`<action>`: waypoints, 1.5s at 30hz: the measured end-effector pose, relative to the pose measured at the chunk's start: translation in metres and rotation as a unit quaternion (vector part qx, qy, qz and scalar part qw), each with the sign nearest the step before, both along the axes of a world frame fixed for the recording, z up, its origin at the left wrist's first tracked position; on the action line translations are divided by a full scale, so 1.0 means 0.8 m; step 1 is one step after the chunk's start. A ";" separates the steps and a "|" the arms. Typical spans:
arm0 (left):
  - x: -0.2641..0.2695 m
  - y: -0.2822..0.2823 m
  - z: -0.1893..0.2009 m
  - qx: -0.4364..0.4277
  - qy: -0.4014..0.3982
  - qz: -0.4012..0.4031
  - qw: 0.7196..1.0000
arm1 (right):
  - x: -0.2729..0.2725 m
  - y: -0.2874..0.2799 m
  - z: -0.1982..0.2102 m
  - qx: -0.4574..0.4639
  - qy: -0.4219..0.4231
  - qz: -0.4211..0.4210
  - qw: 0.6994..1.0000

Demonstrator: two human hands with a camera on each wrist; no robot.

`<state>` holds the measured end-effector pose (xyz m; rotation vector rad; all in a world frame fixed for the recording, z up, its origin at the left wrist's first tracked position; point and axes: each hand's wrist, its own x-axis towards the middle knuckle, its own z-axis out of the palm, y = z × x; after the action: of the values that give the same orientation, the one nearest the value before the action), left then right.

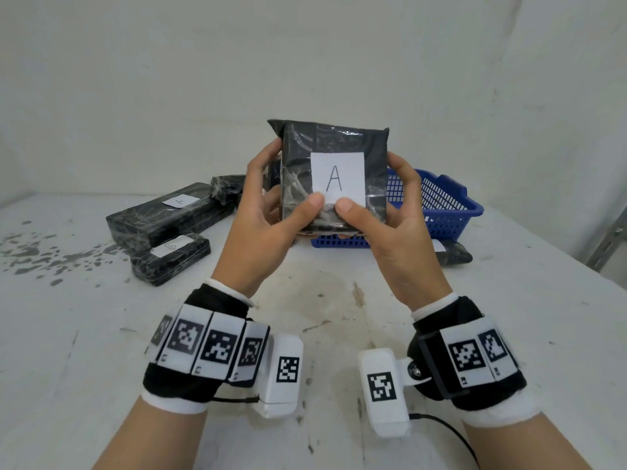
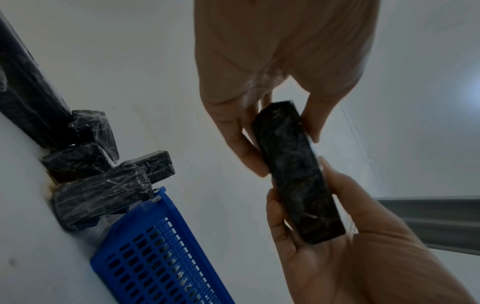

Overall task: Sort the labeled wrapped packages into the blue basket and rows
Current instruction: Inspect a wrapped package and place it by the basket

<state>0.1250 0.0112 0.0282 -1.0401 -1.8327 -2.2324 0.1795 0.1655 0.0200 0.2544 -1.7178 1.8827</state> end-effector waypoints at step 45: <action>-0.006 0.008 0.004 0.090 0.041 0.045 0.994 | 0.007 -0.011 0.009 0.066 0.077 -0.093 0.991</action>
<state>0.1204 0.0175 0.0314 -0.9804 -1.5798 -2.2171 0.1849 0.1563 0.0272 0.2736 -1.7006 1.5783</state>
